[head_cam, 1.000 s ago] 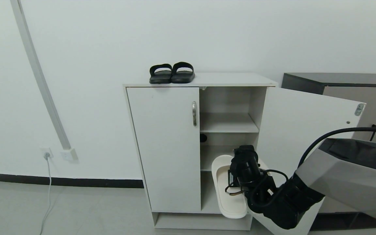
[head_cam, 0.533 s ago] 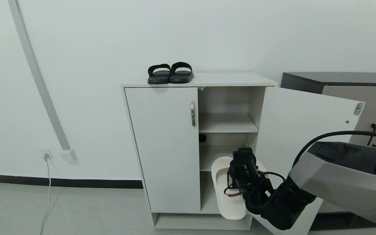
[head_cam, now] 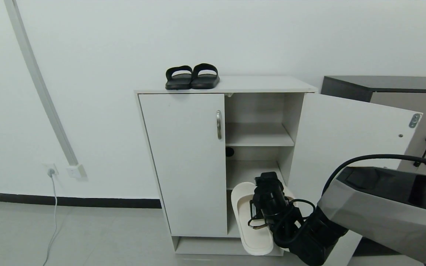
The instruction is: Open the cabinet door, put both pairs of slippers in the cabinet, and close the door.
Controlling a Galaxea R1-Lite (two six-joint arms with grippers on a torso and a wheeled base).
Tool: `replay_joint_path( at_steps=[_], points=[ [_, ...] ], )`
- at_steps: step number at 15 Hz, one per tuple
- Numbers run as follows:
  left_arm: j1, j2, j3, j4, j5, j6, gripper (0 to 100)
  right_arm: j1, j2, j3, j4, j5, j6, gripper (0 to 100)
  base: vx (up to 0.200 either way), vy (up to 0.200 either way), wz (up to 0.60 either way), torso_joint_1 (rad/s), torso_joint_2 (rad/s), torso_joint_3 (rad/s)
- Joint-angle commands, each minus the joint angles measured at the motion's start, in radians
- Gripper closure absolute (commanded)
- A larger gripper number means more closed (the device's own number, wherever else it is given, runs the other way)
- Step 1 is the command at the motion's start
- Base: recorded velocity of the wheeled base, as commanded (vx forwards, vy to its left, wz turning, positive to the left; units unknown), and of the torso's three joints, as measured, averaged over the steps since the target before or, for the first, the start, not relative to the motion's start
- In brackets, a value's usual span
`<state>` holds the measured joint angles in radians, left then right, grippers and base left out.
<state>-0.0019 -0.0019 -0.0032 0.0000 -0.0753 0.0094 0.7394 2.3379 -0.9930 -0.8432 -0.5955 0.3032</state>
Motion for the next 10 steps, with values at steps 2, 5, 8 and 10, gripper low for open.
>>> replay_joint_path(
  at_steps=[2, 5, 8, 10],
  points=[
    [0.000, 0.002, 0.000, 0.000, 0.000, 0.000, 100, -0.021, 0.035, -0.056, 0.000, 0.005, -0.001, 100, 0.000, 0.000, 0.00, 0.005, 0.00, -0.198],
    [0.000, 0.002, 0.000, 0.000, 0.000, 0.000, 100, -0.031, 0.067, -0.096, 0.001, 0.019, -0.001, 100, 0.000, 0.000, 0.00, 0.004, 0.00, -0.201],
    [0.000, 0.002, 0.000, 0.000, 0.000, 0.000, 100, -0.051, 0.110, -0.136, 0.004, 0.013, 0.001, 100, 0.000, 0.000, 0.00, 0.004, 0.00, -0.199],
    [0.000, 0.002, 0.000, 0.000, 0.000, 0.000, 100, -0.055, 0.141, -0.151, 0.004, 0.010, 0.001, 100, 0.000, 0.000, 0.00, 0.002, 0.00, -0.190]
  ],
)
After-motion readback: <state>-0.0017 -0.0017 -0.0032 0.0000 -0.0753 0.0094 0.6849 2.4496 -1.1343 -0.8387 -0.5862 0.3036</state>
